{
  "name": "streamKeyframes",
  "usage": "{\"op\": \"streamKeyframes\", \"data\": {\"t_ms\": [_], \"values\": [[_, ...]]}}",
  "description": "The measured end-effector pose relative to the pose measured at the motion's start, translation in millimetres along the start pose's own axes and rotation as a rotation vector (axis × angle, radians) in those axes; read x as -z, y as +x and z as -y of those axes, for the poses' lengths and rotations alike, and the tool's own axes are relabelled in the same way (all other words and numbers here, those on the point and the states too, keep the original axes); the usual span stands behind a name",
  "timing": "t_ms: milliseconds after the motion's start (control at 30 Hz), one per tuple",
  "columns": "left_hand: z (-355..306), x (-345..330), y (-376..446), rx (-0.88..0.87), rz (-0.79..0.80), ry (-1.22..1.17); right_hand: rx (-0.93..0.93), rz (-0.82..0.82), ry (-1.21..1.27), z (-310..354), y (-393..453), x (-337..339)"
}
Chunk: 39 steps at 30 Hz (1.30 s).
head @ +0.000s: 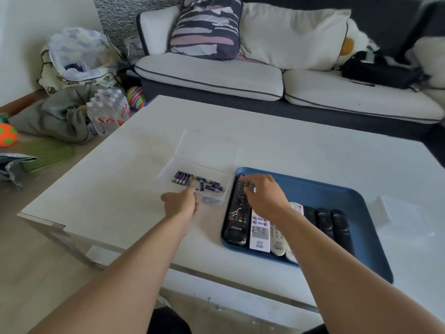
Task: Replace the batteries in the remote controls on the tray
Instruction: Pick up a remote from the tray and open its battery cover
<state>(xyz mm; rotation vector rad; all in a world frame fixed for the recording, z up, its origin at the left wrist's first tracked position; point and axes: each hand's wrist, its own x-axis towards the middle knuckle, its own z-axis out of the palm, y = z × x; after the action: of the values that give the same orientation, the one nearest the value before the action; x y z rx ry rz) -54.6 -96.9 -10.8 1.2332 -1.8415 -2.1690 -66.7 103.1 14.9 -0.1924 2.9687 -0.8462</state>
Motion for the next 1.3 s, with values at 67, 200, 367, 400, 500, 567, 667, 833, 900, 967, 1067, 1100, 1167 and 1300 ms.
{"op": "streamKeyframes", "data": {"t_ms": [67, 200, 367, 400, 500, 567, 667, 833, 900, 967, 1067, 1100, 1167, 1300], "values": [[-1, -1, -9, -0.052, -0.040, 0.092, -0.044, 0.024, -0.053, -9, -10, 11], [9, -11, -40, -0.370, 0.217, 0.538, -0.050, 0.125, -0.232, -26, -36, 20], [25, -28, -67, -0.590, 0.339, 1.204, -0.113, 0.304, -0.365, -38, -65, 26], [26, -30, -71, -0.598, 0.325, 1.290, -0.151, 0.299, -0.354, -40, -70, 28], [28, -35, -76, -0.592, 0.336, 1.403, -0.169, 0.293, -0.347, -48, -85, 27], [30, -37, -76, -0.543, 0.381, 1.414, -0.112, 0.310, -0.373, -54, -94, 24], [29, -43, -73, -0.446, 0.405, 1.395, -0.064, 0.322, -0.411, -63, -103, 19], [28, -46, -67, -0.339, 0.475, 1.366, -0.047, 0.325, -0.385, -72, -107, 15], [30, -48, -67, -0.326, 0.500, 1.291, -0.035, 0.332, -0.369, -72, -107, 16], [28, -50, -72, -0.335, 0.481, 1.203, -0.023, 0.315, -0.335, -69, -104, 20], [22, -53, -86, -0.435, 0.330, 1.190, -0.018, 0.188, -0.234, -61, -97, 32], [20, -53, -91, -0.481, 0.305, 1.181, -0.023, 0.123, -0.177, -58, -94, 36], [14, -52, -104, -0.586, 0.307, 1.145, -0.054, 0.021, -0.026, -53, -90, 45], [9, -52, -128, -0.741, 0.422, 0.916, -0.150, -0.028, 0.368, -46, -85, 55]]}}
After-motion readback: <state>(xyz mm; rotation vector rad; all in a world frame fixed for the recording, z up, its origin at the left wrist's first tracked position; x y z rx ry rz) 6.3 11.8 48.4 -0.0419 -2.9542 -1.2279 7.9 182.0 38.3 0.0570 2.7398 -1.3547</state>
